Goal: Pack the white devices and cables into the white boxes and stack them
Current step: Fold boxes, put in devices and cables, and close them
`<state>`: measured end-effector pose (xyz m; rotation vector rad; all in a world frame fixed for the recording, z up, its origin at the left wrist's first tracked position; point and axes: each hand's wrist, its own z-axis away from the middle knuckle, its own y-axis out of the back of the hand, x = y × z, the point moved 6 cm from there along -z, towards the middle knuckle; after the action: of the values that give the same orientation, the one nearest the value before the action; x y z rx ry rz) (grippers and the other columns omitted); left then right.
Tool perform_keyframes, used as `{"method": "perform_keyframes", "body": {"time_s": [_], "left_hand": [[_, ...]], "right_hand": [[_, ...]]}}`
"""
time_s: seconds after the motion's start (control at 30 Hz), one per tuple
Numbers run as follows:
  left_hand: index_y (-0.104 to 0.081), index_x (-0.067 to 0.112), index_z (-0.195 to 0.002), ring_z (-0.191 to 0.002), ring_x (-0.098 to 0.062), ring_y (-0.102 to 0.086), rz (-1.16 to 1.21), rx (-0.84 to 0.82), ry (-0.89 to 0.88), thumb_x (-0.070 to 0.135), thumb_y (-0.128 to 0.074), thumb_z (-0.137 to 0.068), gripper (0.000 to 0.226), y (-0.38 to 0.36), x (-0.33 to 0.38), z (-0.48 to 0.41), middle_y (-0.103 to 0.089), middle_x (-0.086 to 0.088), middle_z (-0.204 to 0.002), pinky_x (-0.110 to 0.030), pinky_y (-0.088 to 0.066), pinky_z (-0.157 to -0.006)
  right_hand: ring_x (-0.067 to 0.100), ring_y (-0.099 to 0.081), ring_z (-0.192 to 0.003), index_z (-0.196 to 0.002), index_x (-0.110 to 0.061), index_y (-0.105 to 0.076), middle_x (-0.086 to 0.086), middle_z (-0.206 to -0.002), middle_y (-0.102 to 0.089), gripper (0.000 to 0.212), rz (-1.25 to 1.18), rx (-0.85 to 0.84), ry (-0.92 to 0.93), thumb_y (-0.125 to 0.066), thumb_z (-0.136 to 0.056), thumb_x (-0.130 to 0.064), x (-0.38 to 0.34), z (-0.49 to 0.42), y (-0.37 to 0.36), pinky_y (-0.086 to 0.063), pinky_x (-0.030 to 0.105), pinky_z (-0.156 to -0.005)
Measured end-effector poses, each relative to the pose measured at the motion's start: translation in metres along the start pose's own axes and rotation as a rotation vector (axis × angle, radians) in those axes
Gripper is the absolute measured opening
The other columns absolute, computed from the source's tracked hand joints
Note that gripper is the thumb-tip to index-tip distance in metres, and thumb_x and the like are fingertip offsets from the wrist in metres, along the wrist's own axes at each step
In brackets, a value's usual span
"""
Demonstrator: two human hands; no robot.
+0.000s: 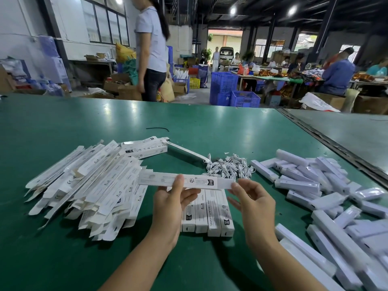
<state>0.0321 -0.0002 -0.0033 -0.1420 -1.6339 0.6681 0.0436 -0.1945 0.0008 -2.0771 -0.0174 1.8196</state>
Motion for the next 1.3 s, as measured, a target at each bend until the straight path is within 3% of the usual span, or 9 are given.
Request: {"method": "perform_keyframes", "body": {"time_s": [0.13,0.33,0.53,0.7,0.8,0.97,1.1,1.2,1.3], "left_hand": [[-0.059,0.007,-0.089,-0.077,-0.027,-0.074,-0.005,0.011,-0.005,0.024,-0.056,-0.099,0.020,0.000,0.000,0.001,-0.072,-0.010,-0.073,-0.025,-0.058,-0.067],[-0.061,0.006,-0.105,-0.078,-0.028,-0.074,-0.053,-0.064,0.021,0.026,-0.057,-0.098,0.022,-0.006,-0.006,0.006,-0.075,-0.016,-0.091,-0.026,-0.058,-0.066],[-0.061,0.003,-0.110,-0.076,-0.026,-0.075,-0.074,-0.143,0.083,0.024,-0.056,-0.098,0.024,-0.011,-0.008,0.007,-0.077,-0.015,-0.092,-0.026,-0.058,-0.064],[-0.057,0.004,-0.104,-0.075,-0.026,-0.074,0.004,-0.075,0.093,0.022,-0.057,-0.098,0.018,-0.005,-0.002,0.004,-0.076,-0.015,-0.088,-0.026,-0.058,-0.062],[-0.054,0.010,-0.097,-0.074,-0.028,-0.074,0.046,-0.040,0.087,0.022,-0.058,-0.098,0.013,0.000,0.003,0.002,-0.075,-0.012,-0.081,-0.026,-0.058,-0.061],[-0.055,0.008,-0.099,-0.075,-0.029,-0.074,0.063,0.000,0.082,0.023,-0.059,-0.097,0.016,0.005,0.003,-0.001,-0.075,-0.016,-0.084,-0.027,-0.058,-0.061],[-0.057,0.004,-0.105,-0.077,-0.030,-0.074,0.033,0.005,0.079,0.024,-0.059,-0.097,0.022,0.009,0.002,-0.002,-0.075,-0.018,-0.087,-0.028,-0.058,-0.062],[-0.056,0.003,-0.106,-0.077,-0.030,-0.074,0.019,0.004,0.081,0.024,-0.059,-0.098,0.022,0.010,-0.001,-0.003,-0.075,-0.018,-0.087,-0.027,-0.058,-0.061],[-0.056,0.007,-0.099,-0.075,-0.028,-0.074,0.033,0.006,0.087,0.023,-0.059,-0.097,0.016,0.010,-0.001,-0.003,-0.074,-0.014,-0.082,-0.027,-0.058,-0.060]], "right_hand": [[0.020,-0.063,-0.054,-0.109,-0.020,-0.064,0.003,-0.094,-0.073,0.022,0.066,-0.163,-0.002,-0.067,-0.089,-0.028,-0.007,0.009,-0.013,-0.047,0.024,-0.045],[0.024,-0.054,-0.044,-0.121,-0.046,-0.060,-0.005,-0.097,-0.074,0.043,0.035,-0.459,-0.128,-0.059,-0.081,-0.061,0.002,0.022,-0.032,-0.044,0.026,-0.045],[0.020,-0.056,-0.040,-0.139,-0.046,-0.035,0.001,-0.133,-0.063,0.089,-0.138,-0.779,-0.278,-0.065,-0.063,-0.080,-0.002,0.030,-0.044,-0.046,0.022,-0.041],[0.023,-0.060,-0.046,-0.121,-0.025,-0.058,0.008,-0.097,-0.074,0.053,0.042,-0.303,-0.072,-0.048,-0.085,-0.063,-0.006,-0.001,-0.016,-0.045,0.027,-0.043],[0.015,-0.066,-0.064,-0.101,-0.018,-0.067,0.002,-0.092,-0.072,0.016,0.511,-0.091,0.021,-0.059,-0.096,-0.030,-0.004,-0.029,0.001,-0.057,0.040,-0.062],[0.024,-0.060,-0.093,-0.116,-0.017,-0.065,0.007,-0.122,-0.058,0.024,1.313,-0.171,0.214,-0.054,-0.097,-0.026,0.003,-0.087,-0.017,-0.048,0.034,-0.079],[0.033,-0.052,-0.118,-0.122,-0.009,-0.054,0.014,-0.130,-0.049,0.041,1.507,-0.243,0.123,-0.052,-0.097,-0.042,0.019,-0.118,-0.025,-0.045,0.041,-0.093],[0.034,-0.058,-0.110,-0.110,-0.006,-0.060,0.013,-0.126,-0.052,0.041,1.597,-0.245,0.138,-0.059,-0.093,-0.043,0.024,-0.127,-0.029,-0.048,0.041,-0.085],[0.032,-0.059,-0.086,-0.071,-0.007,-0.051,0.018,-0.103,-0.063,0.020,1.545,-0.205,0.182,-0.055,-0.090,-0.013,0.023,-0.128,-0.033,-0.043,0.032,-0.067]]}}
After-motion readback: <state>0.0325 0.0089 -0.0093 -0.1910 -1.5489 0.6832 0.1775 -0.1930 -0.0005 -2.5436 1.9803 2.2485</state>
